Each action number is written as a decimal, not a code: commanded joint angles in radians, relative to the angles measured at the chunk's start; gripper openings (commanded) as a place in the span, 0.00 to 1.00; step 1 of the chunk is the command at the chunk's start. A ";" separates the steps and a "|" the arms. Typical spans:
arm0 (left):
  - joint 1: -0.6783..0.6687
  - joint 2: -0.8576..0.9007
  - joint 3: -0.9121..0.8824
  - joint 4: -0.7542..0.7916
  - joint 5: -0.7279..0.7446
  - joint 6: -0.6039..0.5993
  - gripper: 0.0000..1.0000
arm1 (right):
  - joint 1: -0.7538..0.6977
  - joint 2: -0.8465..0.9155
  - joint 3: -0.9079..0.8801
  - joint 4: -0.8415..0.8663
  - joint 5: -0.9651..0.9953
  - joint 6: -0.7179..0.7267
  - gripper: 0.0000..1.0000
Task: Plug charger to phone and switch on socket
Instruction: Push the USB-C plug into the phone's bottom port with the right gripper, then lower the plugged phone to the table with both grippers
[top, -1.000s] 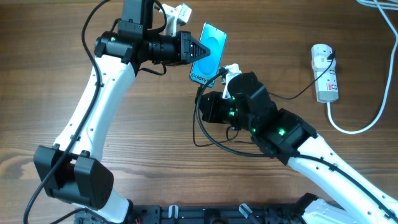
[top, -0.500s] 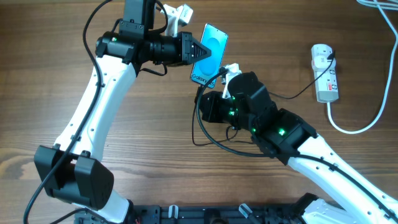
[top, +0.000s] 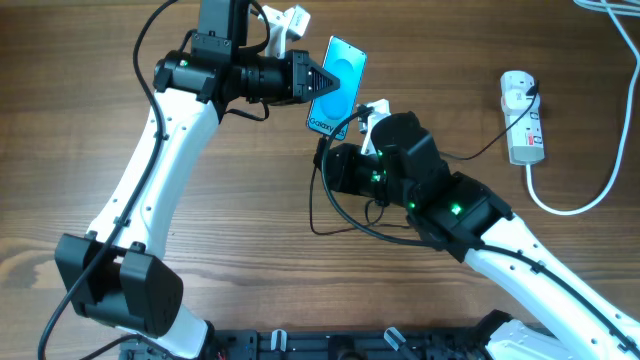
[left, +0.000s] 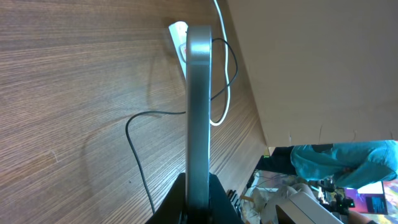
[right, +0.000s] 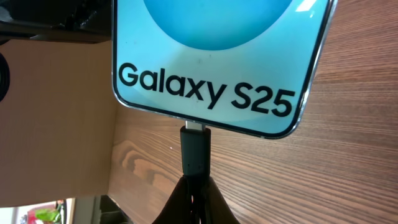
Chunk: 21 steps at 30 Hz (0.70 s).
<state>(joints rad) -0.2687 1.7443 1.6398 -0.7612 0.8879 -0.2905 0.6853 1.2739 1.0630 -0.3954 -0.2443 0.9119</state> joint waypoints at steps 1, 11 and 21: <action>-0.009 0.004 0.008 -0.014 0.046 0.021 0.04 | -0.034 -0.019 0.020 0.015 0.060 -0.016 0.04; -0.009 0.004 0.008 -0.018 0.046 0.021 0.04 | -0.035 -0.019 0.020 0.041 0.092 0.008 0.05; -0.009 0.004 0.008 -0.018 0.046 0.021 0.04 | -0.066 -0.019 0.020 0.048 0.111 0.004 0.05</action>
<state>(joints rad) -0.2684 1.7443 1.6402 -0.7544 0.8841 -0.2905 0.6758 1.2739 1.0630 -0.3805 -0.2478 0.9157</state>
